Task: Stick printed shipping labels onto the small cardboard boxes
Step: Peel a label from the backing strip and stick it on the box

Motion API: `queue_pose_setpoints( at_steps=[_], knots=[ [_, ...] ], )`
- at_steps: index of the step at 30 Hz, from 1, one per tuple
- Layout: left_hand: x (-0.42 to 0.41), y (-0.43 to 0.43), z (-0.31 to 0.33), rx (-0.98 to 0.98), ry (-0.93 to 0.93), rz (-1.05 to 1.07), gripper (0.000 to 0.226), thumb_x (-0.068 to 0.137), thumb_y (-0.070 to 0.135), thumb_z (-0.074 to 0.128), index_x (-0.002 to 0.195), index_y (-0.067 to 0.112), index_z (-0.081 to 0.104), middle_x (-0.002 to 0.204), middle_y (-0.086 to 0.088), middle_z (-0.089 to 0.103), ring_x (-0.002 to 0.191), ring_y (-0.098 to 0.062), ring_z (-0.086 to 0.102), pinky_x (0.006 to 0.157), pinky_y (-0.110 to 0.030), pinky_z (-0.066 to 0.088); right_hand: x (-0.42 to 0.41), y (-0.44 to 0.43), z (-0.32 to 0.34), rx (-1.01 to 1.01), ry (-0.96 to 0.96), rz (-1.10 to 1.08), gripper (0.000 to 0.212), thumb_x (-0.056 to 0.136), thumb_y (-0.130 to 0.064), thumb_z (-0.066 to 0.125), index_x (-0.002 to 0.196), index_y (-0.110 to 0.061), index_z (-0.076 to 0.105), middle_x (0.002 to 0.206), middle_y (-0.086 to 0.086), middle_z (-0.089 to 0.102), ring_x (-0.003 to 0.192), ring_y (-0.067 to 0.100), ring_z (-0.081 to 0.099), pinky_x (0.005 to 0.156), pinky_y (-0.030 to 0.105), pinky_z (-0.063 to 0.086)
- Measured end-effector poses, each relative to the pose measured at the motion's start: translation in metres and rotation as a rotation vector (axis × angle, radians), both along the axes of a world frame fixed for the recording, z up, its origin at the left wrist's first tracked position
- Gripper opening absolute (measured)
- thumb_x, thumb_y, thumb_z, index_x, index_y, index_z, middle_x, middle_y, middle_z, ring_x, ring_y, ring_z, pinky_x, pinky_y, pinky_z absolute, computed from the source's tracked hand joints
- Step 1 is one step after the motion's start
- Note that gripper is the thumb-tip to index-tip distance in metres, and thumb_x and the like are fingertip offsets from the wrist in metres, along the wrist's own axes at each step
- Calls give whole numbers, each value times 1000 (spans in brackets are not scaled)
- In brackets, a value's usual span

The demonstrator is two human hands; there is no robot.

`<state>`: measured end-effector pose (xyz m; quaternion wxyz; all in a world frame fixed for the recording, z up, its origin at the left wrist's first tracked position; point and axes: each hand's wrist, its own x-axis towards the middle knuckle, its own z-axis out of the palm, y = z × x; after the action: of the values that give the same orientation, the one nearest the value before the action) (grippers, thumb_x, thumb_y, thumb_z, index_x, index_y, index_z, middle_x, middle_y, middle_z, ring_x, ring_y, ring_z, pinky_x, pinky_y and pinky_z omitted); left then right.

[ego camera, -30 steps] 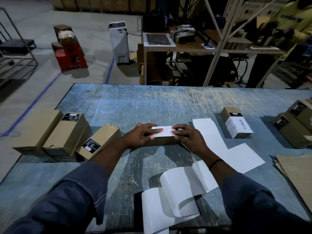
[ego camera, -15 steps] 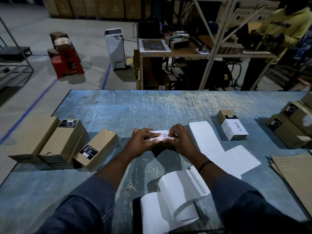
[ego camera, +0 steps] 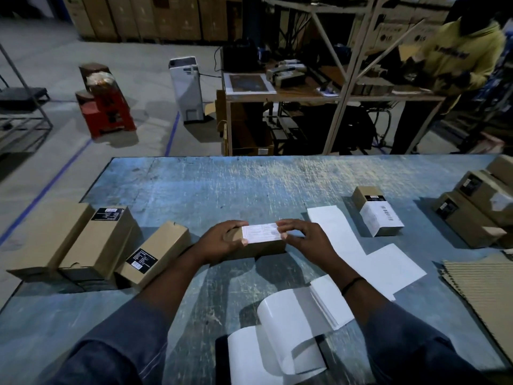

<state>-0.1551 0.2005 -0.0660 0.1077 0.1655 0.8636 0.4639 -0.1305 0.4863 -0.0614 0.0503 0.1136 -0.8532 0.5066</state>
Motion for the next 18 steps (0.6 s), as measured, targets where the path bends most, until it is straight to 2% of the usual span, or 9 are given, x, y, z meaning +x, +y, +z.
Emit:
queue_pose_setpoints(
  at_steps=[3, 5, 7, 10, 13, 15, 18],
  knots=[
    [2, 13, -3, 91, 19, 154, 37, 88, 48, 69, 116, 24, 75, 116, 9, 74, 105, -4, 66, 88, -22, 49, -2, -13, -1, -203, -123, -171, 28, 84, -23, 83, 110, -16, 76, 105, -4, 76, 93, 5, 72, 87, 27, 57],
    [4, 21, -8, 115, 66, 241, 28, 89, 42, 70, 107, 22, 78, 107, 8, 76, 97, -3, 68, 80, -15, 48, -3, -23, -8, -233, -168, -257, 34, 83, -24, 84, 114, -14, 75, 104, 0, 75, 90, 11, 72, 83, 27, 56],
    [5, 28, -12, 132, 78, 310, 14, 94, 25, 72, 105, 19, 79, 103, 7, 75, 95, -6, 67, 74, -4, 43, -2, -31, -17, -289, -182, -322, 28, 84, -21, 82, 110, -11, 77, 105, 1, 76, 96, 15, 72, 87, 29, 55],
    [5, 38, -12, 136, 100, 430, 14, 95, 13, 68, 102, 13, 80, 99, 4, 75, 92, -8, 65, 69, 2, 38, -5, -40, -23, -471, -269, -436, 18, 83, -14, 81, 101, -9, 81, 101, 2, 78, 94, 16, 72, 87, 31, 55],
    [8, 47, -11, 136, 144, 525, 15, 95, 14, 68, 97, 10, 82, 97, -1, 78, 90, -10, 67, 68, 1, 39, -15, -48, -21, -479, -270, -542, 5, 81, -9, 81, 85, -12, 80, 87, 6, 77, 85, 19, 70, 84, 31, 54],
    [9, 50, -11, 140, 168, 574, 15, 94, 18, 69, 92, 11, 82, 92, -1, 78, 85, -11, 69, 64, -3, 40, -18, -52, -20, -431, -238, -581, 5, 79, -16, 84, 78, -17, 79, 78, 0, 76, 78, 16, 70, 82, 32, 55],
    [9, 53, -14, 98, 199, 592, 18, 95, 24, 68, 89, 13, 81, 86, -1, 78, 80, -12, 69, 60, -16, 40, -13, -53, -22, -340, -159, -552, 5, 82, -20, 83, 78, -20, 80, 78, -7, 76, 79, 13, 72, 84, 35, 58]
  ],
)
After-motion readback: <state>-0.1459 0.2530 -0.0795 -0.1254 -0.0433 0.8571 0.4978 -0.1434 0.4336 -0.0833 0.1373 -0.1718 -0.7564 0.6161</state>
